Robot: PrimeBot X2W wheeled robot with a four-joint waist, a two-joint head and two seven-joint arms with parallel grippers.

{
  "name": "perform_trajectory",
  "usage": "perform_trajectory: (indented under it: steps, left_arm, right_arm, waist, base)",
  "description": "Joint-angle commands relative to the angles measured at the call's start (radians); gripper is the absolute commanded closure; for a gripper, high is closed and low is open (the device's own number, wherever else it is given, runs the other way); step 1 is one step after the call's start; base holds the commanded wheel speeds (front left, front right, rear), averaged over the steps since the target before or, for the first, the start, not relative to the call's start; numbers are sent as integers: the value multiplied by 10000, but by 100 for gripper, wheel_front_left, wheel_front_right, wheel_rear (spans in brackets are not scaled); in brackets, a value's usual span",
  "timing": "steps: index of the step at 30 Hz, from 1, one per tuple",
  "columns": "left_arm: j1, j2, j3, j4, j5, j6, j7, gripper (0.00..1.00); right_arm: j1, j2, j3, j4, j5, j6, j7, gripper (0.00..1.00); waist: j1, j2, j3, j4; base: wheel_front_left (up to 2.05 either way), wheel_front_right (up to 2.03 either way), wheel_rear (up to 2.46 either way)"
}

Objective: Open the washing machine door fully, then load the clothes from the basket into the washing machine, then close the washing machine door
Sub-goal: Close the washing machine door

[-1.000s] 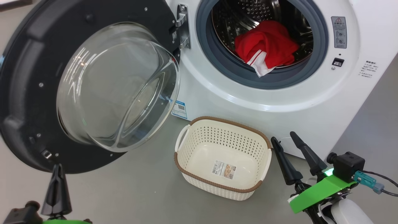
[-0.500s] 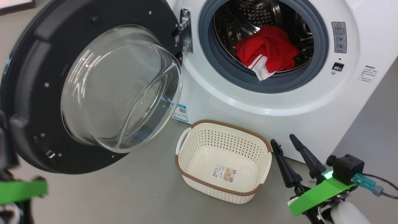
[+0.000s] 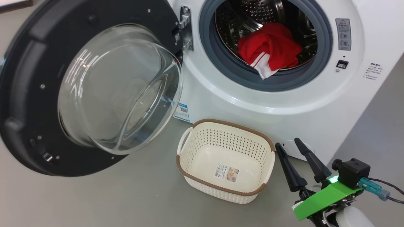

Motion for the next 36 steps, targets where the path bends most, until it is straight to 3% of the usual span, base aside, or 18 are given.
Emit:
perform_trajectory:
  steps: [1, 7, 16, 36]
  left_arm:
    - [-585, 644, 339, 92, -249, 109, 304, 100]
    - [-1731, 1132, 901, 1993, -1602, 710, 1736, 100]
    - [-2369, 1634, 1169, 3815, -2575, 1258, 3334, 100]
    - [-2402, 1778, 931, 4724, -3046, 1561, 4850, 100]
  right_arm:
    - [-116, -39, 154, -269, -49, 16, -46, 0]
    - [-162, -61, 131, -288, -65, 16, -46, 0]
    - [-269, -122, 135, -303, -79, 16, -46, 0]
    - [-371, -119, -12, -317, -121, 16, -46, 0]
  waist:
    - [0, 0, 30, -48]
    - [0, 0, 125, -233]
    - [0, 0, 292, -515]
    - [0, 0, 494, -797]
  base:
    - [0, 0, 0]
    - [0, 0, 0]
    - [0, 0, 0]
    - [0, 0, 0]
